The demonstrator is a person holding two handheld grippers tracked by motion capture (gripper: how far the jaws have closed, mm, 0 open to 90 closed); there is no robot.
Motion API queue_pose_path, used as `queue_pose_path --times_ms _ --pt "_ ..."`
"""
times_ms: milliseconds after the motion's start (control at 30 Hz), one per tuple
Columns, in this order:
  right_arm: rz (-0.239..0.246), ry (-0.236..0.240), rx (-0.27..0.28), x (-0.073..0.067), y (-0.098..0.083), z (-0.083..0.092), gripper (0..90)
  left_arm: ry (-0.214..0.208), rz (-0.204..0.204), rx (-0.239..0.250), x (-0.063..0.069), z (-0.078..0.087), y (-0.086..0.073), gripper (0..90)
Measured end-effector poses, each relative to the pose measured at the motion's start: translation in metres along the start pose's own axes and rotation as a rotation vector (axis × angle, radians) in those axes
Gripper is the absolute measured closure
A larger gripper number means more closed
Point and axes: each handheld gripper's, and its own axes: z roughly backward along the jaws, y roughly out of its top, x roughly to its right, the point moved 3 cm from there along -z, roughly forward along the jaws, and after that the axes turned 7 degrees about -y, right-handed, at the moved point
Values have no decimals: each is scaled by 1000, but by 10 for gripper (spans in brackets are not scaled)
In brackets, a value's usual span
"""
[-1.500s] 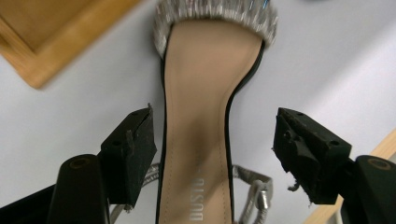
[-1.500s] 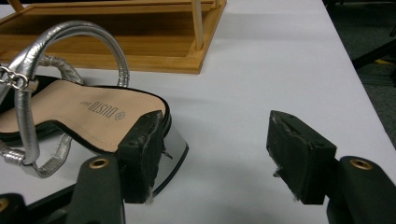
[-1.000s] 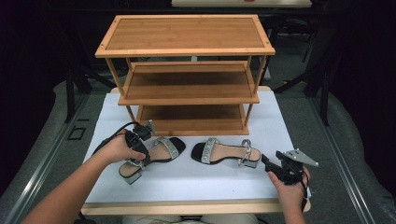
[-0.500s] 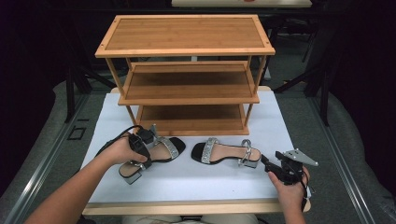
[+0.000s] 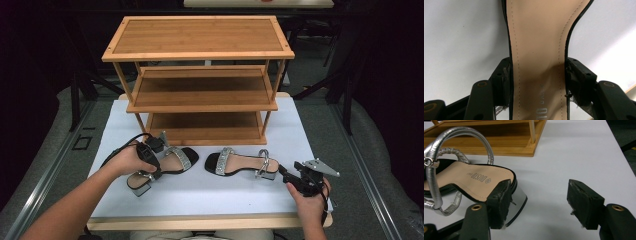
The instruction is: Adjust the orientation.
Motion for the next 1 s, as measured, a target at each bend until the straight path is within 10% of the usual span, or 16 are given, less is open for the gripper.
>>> queue_pose_path --times_ms 367,900,933,1000 --pt "-3 2 31 0 3 4 342 14 47 118 6 29 -6 433" --pt "-48 -1 47 9 2 5 339 87 256 255 3 20 65 433" --pt "-54 1 46 9 1 5 340 106 135 235 -8 21 67 433" --pt "-65 6 47 11 1 6 340 110 95 230 -16 17 70 432"
